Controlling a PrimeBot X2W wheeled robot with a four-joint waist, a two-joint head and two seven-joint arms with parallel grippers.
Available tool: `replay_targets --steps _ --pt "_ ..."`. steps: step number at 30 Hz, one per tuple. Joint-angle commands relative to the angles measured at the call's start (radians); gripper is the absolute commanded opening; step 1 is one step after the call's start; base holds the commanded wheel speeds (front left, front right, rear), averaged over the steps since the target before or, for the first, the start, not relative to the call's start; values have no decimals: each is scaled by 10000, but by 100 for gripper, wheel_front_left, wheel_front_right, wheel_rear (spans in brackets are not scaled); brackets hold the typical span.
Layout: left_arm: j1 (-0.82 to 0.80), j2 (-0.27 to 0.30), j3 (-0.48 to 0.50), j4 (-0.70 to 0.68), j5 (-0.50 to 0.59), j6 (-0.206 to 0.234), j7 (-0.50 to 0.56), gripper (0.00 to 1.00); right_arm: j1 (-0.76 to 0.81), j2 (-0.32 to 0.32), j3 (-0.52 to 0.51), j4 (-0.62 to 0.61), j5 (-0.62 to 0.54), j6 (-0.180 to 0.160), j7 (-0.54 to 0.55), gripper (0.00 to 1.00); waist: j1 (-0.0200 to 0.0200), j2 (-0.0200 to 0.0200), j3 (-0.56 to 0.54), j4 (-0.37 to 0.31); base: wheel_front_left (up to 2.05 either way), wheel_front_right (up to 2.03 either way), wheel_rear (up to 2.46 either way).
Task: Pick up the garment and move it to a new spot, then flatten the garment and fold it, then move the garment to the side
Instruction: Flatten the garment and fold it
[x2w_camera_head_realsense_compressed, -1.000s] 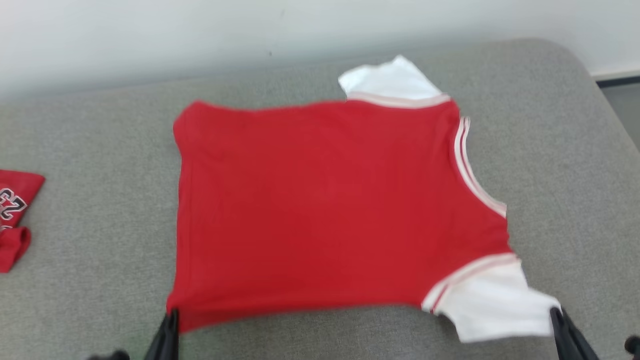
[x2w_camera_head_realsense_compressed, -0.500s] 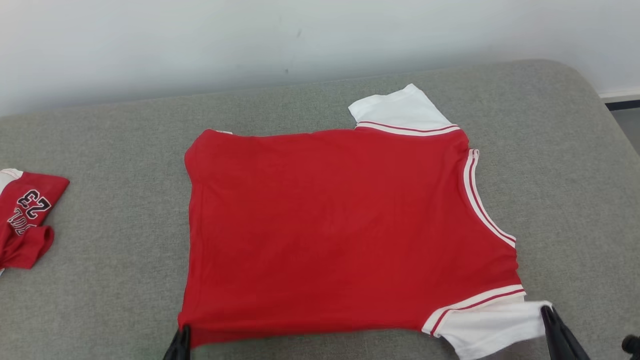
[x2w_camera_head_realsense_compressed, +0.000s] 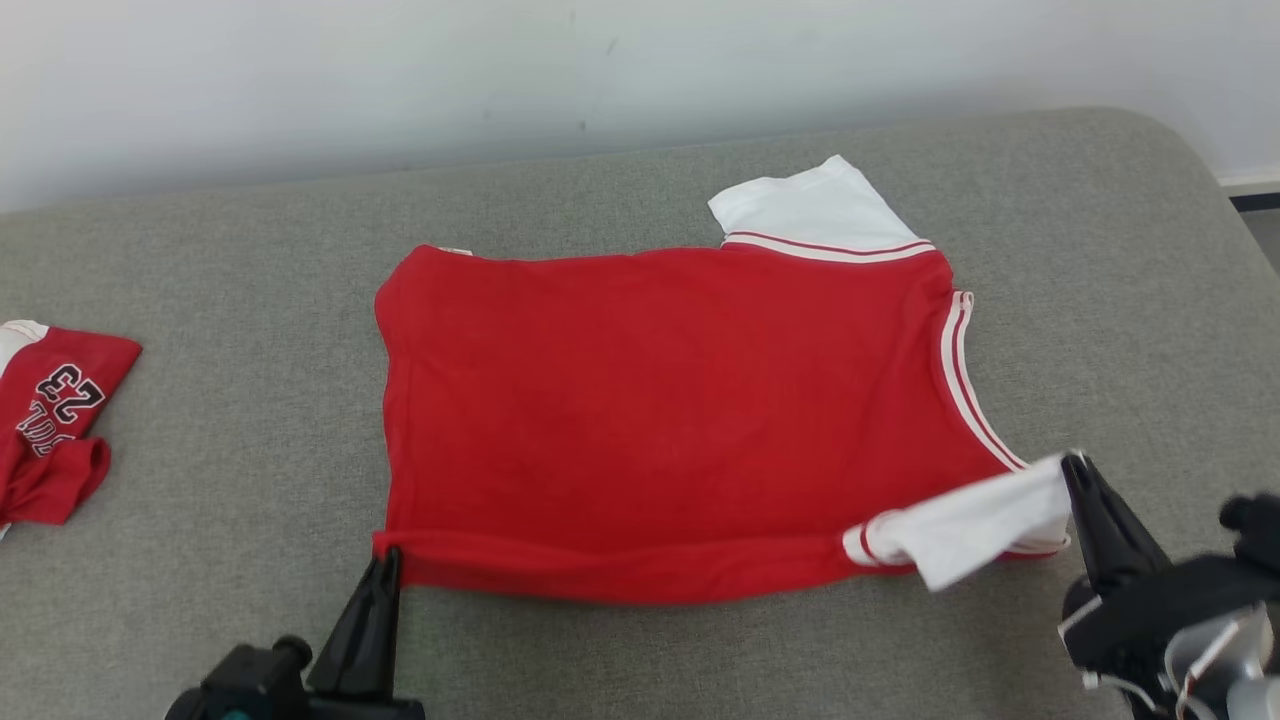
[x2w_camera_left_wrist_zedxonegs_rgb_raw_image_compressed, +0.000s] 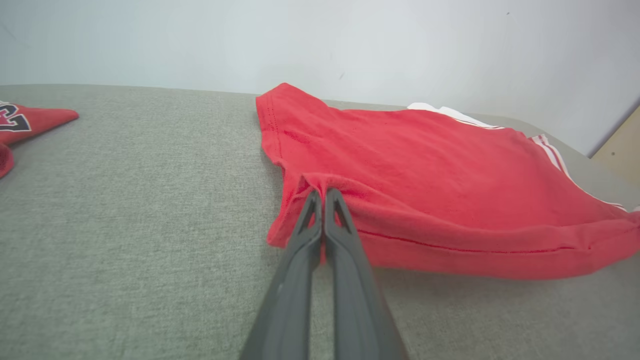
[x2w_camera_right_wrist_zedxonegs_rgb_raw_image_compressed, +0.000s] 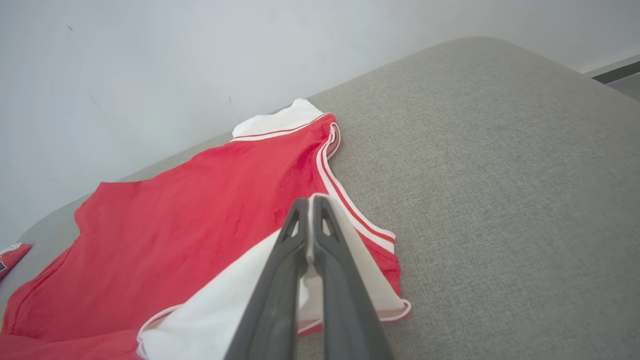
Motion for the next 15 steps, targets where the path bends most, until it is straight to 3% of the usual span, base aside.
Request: replay_targets --steps 1,15 --pt "-301 4 37 115 47 -62 -32 0 -388 -94 79 211 -79 -24 46 0 -1 -1 40 12 0 0 0" --pt "-2547 300 -163 1890 213 -236 -32 0 -4674 -500 900 5031 -225 -24 -501 0 -1 -1 476 186 0 0 0"
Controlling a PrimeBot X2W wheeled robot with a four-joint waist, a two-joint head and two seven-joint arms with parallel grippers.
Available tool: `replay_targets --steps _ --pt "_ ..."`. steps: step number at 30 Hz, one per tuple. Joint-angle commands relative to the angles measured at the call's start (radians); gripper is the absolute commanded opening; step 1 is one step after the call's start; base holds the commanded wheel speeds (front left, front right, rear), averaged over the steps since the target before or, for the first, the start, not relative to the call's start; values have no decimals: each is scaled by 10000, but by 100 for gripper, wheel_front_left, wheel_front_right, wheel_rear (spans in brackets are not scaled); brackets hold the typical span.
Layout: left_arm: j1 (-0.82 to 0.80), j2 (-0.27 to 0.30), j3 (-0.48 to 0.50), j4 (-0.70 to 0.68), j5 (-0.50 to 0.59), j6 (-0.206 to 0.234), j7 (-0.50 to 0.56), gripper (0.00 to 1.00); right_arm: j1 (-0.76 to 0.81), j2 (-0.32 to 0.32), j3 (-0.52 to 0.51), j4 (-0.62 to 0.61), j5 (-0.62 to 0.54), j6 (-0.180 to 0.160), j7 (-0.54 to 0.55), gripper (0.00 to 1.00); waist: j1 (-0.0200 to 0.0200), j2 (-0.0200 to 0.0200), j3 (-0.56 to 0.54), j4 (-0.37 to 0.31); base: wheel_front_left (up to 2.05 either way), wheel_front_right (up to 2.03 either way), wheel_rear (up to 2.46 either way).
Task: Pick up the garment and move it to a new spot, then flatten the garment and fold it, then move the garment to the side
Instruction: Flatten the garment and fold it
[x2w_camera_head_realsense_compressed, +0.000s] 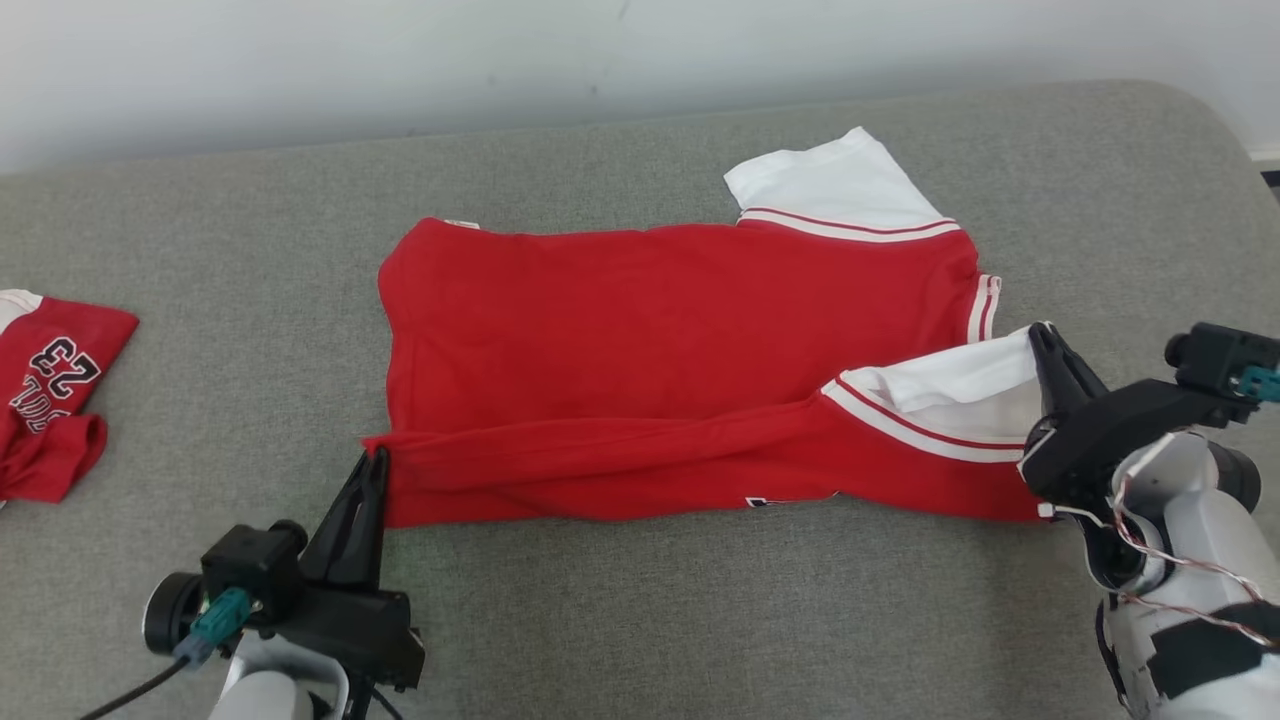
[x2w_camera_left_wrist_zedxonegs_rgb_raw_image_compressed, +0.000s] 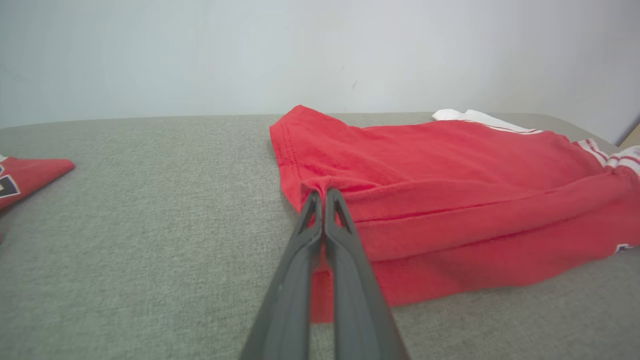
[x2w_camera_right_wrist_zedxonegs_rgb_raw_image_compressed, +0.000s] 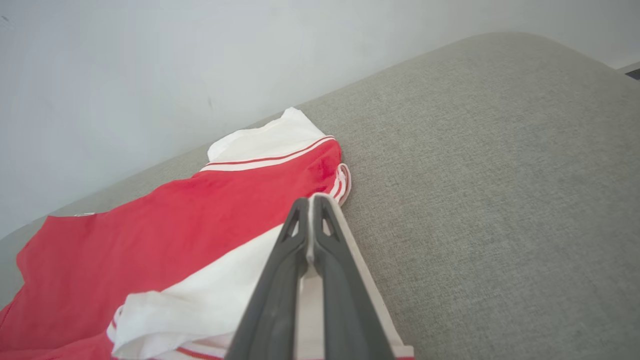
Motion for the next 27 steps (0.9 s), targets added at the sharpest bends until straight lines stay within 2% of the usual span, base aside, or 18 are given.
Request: replay_targets --steps 1,4,5,6,13,22,27 --pt "-264 36 -57 149 36 -42 -32 0 -275 -27 155 375 -118 -24 -169 0 -1 -1 74 59 0 0 0" --pt "-594 69 -259 527 34 -47 -32 0 -751 -70 406 1168 -95 -24 -711 1 -1 -1 130 88 0 0 0" --pt "-703 57 -298 603 31 -48 -33 15 -856 -94 498 1346 -73 -24 -969 48 -1 -1 136 98 0 0 0" --pt "-793 55 -322 652 53 -50 -32 100 -903 -82 606 1541 -8 -24 -1140 100 -1 -1 130 101 0 0 0" --pt "-609 -17 -117 557 34 -55 -32 100 -662 -335 1358 1923 496 -24 -2124 100 -1 -1 -66 -30 0 0 0" --pt "942 -260 504 -337 285 -56 -32 100 967 -1078 1959 1152 1091 -25 -3060 100 -1 -1 -319 -233 0 0 0" --pt "1424 -229 568 -201 296 -46 -32 100 1787 -1166 1974 797 1129 -25 -3225 100 -1 -1 -211 -326 0 0 0"
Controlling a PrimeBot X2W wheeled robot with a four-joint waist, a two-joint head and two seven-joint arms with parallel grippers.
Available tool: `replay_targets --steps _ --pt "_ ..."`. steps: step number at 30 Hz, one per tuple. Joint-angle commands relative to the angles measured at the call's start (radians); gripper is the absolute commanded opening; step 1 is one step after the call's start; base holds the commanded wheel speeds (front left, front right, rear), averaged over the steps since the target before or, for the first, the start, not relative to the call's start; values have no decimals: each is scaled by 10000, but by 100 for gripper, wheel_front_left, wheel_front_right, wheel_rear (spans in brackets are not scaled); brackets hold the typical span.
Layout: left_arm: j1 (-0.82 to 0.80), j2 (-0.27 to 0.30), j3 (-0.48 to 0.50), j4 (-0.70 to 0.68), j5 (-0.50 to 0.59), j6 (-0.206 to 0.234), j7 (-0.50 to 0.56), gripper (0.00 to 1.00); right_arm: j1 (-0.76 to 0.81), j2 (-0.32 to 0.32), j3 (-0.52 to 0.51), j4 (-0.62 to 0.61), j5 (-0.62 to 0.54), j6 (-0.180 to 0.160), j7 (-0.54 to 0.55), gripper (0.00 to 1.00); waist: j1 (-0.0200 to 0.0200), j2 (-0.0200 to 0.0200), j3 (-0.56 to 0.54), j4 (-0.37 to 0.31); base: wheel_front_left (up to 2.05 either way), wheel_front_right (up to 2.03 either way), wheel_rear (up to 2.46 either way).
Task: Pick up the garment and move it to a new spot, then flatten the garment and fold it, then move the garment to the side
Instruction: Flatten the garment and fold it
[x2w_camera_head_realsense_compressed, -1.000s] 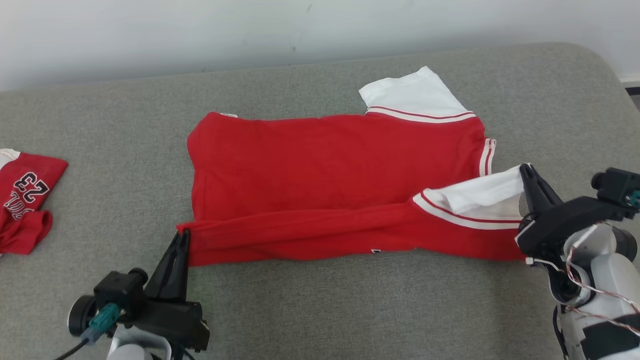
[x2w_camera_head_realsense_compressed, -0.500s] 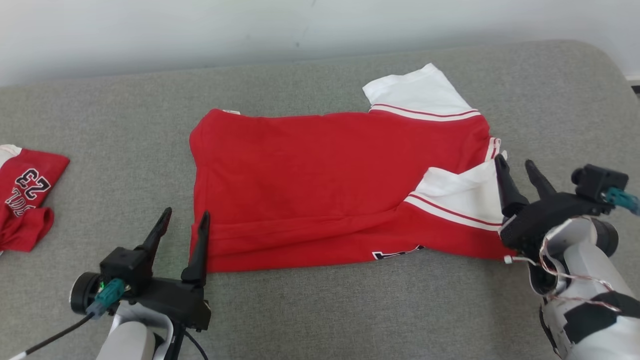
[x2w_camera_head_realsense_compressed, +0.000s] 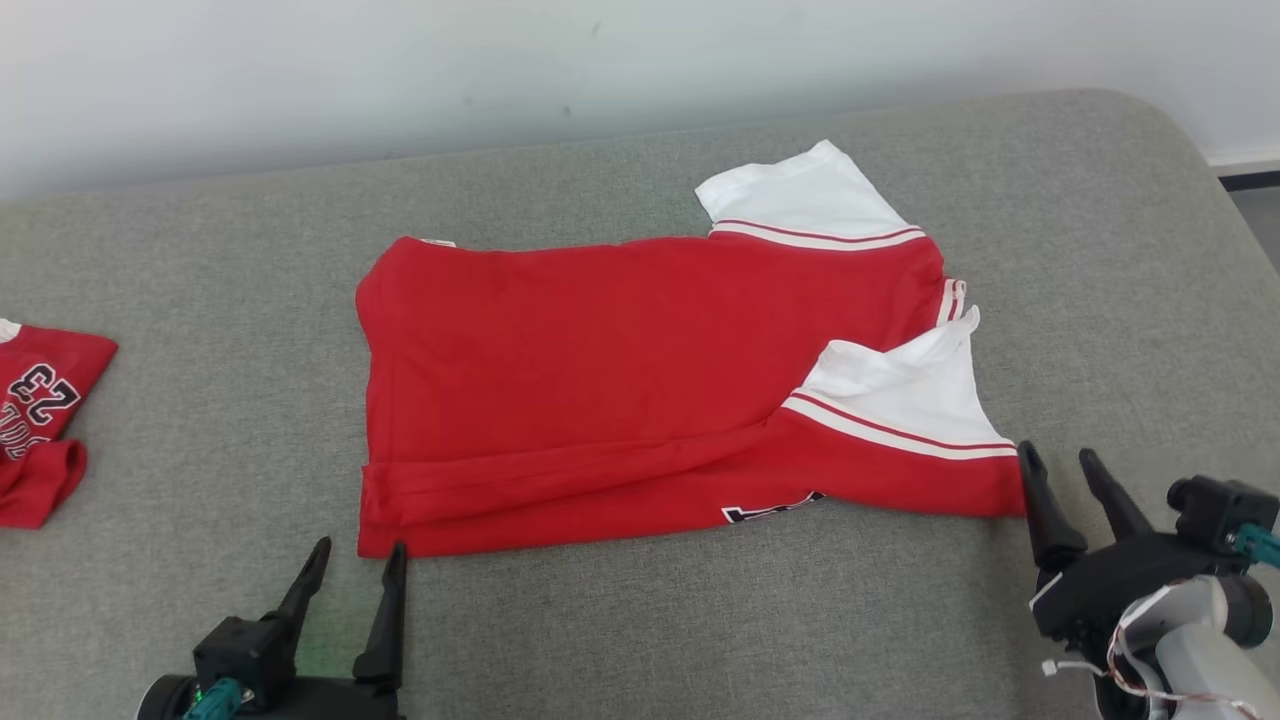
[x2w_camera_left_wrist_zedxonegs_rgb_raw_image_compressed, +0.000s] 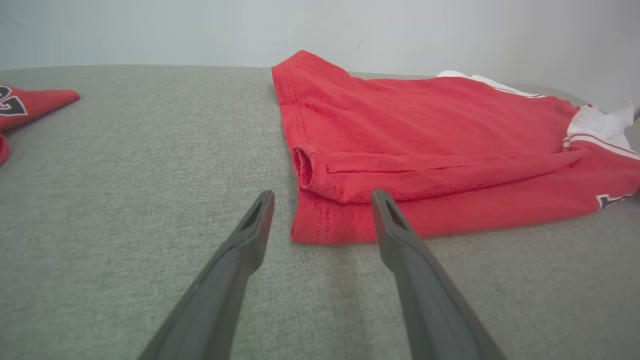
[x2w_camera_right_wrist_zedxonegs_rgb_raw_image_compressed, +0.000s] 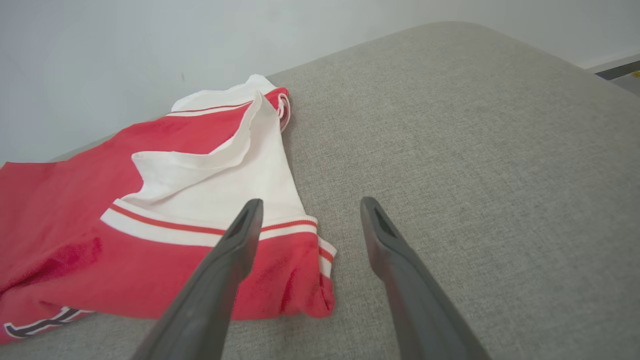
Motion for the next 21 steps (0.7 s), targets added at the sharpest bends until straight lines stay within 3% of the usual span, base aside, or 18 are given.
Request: replay_targets --steps 1,17,18,19,20,21 --pt "32 22 116 112 -49 12 -32 100 224 41 26 -84 29 -25 -46 100 1 0 66 -52 0 0 0" --pt "-1382 -45 -302 2096 -584 11 -30 100 -179 647 327 738 -633 -25 118 98 1 0 495 -91 0 0 0" --pt "-1479 -63 -393 2238 -678 11 -29 83 -223 670 371 797 -626 -25 140 39 1 0 507 -93 0 0 0" --pt "-1561 -77 -451 2350 -812 11 -29 33 -256 680 417 849 -621 -25 128 0 1 0 504 -89 0 0 0" --pt "-1626 -65 -573 2499 -939 11 -29 0 -272 715 502 926 -572 -25 64 0 1 0 446 -75 0 0 0" --pt "-1599 -45 -631 2561 -1006 11 -29 0 -264 721 526 959 -527 -25 -3 0 1 0 390 -67 0 0 0"
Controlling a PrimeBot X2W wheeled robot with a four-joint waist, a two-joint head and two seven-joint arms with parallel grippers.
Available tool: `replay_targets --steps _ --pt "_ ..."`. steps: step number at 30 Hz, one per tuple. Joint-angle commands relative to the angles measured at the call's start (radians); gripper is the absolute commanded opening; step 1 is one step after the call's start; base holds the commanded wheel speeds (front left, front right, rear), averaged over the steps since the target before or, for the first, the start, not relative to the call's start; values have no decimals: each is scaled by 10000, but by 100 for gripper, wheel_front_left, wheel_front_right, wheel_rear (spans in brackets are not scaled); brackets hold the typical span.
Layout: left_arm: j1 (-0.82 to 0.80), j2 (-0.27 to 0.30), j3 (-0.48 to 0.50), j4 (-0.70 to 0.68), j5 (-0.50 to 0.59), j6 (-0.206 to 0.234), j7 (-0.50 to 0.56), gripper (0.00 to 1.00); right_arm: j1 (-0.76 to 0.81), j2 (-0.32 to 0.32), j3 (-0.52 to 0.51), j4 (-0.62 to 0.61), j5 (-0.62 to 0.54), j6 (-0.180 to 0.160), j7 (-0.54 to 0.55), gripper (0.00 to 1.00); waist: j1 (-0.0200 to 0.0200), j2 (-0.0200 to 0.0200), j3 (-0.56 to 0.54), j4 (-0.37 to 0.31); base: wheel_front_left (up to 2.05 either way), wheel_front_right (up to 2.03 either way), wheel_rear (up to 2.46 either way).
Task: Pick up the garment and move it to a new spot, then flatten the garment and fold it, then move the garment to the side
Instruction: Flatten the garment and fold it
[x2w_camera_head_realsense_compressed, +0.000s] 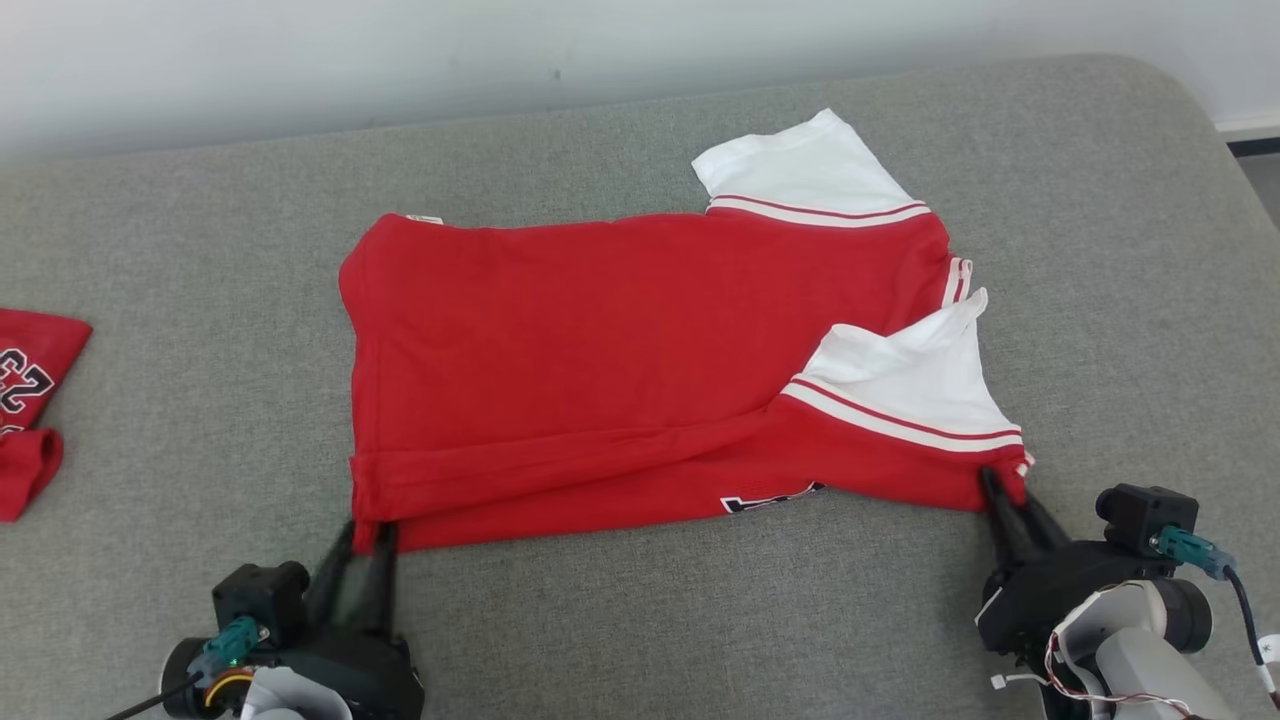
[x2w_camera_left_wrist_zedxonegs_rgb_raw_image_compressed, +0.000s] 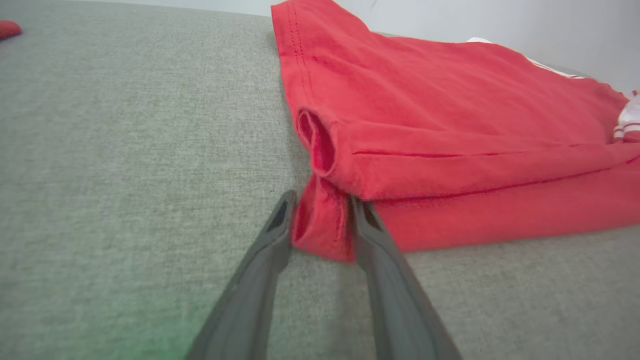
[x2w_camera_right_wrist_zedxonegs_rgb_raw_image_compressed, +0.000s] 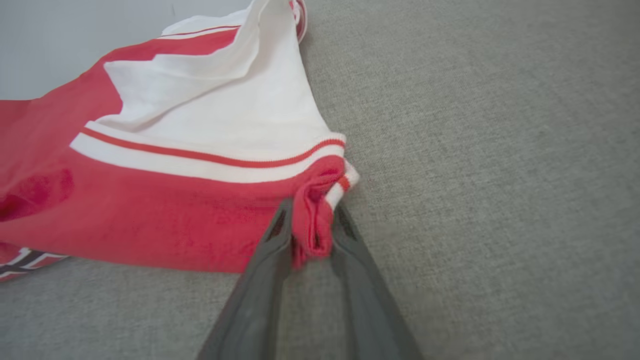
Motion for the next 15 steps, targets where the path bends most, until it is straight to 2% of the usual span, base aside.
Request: replay_targets --steps 1,8,15 --pt "96 28 -62 75 -98 11 -25 0 37 59 72 57 137 -25 -145 0 -1 -1 -177 23 0 0 0" --pt "1001 24 296 -643 -58 18 -28 0 657 -133 35 -246 474 -25 -422 0 -1 -1 -852 174 0 0 0" --pt "2495 -242 688 -1753 252 144 -28 0 2196 -353 -507 -1411 730 -25 -247 0 -1 -1 -1394 459 0 0 0"
